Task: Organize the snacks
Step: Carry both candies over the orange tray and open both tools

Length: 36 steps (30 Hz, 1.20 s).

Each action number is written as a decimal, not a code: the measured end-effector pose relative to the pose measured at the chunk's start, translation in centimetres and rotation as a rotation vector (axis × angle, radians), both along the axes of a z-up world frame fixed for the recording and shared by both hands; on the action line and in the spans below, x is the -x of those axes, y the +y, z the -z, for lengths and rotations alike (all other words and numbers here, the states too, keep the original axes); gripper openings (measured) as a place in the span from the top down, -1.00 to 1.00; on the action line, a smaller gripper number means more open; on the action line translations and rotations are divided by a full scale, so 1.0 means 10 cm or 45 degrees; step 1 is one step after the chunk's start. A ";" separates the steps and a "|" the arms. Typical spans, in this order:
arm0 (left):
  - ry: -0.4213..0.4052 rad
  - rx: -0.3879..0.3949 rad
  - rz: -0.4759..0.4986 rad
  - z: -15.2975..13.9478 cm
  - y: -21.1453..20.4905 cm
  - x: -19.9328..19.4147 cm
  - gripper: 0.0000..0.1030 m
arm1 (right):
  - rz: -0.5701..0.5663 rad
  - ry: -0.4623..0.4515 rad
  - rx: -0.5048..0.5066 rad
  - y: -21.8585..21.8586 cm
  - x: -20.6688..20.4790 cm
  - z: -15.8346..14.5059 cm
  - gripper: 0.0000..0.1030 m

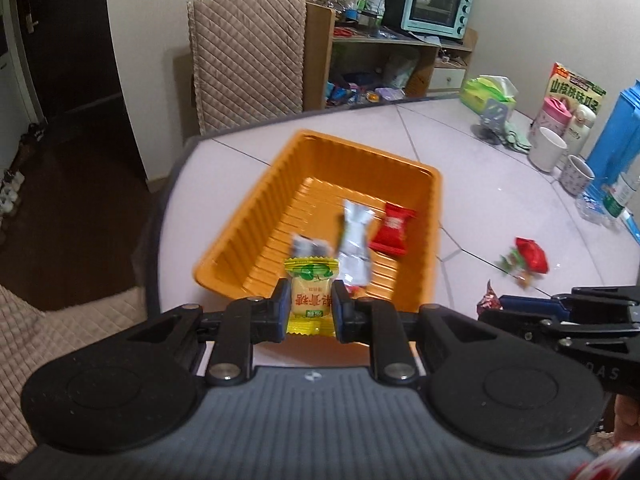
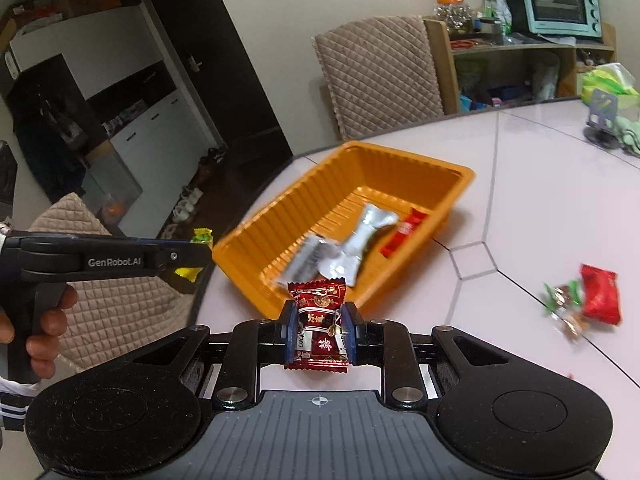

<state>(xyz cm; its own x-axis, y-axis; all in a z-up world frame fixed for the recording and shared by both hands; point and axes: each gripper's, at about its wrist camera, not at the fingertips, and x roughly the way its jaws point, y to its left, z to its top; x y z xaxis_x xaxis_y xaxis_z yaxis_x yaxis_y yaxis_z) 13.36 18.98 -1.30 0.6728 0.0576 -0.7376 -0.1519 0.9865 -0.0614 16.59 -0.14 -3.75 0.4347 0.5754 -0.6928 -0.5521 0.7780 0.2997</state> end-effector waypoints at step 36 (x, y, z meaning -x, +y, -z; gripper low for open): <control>0.128 -0.017 0.144 0.54 0.52 -0.94 0.61 | 0.203 0.042 0.109 0.71 -0.65 0.35 0.53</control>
